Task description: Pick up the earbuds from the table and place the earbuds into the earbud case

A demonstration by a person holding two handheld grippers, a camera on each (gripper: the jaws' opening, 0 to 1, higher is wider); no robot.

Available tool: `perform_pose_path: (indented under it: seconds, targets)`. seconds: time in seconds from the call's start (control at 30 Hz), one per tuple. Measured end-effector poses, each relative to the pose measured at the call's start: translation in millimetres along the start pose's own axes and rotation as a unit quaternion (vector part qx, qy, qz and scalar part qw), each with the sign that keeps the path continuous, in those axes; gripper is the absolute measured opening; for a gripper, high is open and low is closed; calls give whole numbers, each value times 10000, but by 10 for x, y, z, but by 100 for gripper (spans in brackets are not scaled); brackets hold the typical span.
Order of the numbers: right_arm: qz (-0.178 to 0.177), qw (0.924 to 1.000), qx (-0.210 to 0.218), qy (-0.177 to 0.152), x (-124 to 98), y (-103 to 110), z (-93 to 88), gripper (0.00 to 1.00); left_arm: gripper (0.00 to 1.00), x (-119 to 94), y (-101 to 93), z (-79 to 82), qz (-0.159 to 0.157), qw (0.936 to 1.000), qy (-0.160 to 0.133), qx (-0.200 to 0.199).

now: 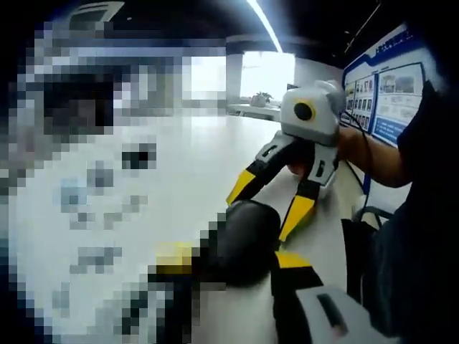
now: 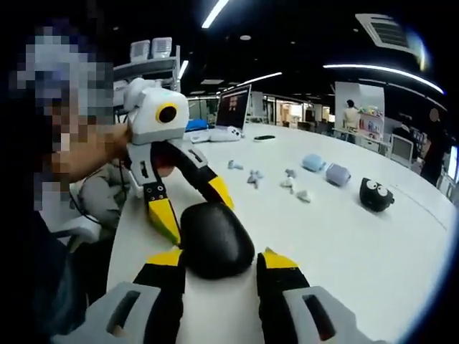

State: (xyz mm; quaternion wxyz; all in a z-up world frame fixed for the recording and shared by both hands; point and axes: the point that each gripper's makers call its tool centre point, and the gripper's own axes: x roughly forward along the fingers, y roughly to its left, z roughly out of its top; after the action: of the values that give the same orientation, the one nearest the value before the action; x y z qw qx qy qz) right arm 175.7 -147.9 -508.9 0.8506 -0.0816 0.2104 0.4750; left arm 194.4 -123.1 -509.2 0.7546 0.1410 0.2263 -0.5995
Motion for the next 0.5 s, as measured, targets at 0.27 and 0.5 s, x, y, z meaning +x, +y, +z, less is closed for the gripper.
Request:
perform_pose_path:
  seconds: [0.27,0.5]
  targets:
    - [25,10000,49,-22,7,-24,3,37,43,21,31,22,44,10000,-78,38]
    - [2,10000,-27,27,1,-29,8,37,43,22,30,42,100,9998,-126,154]
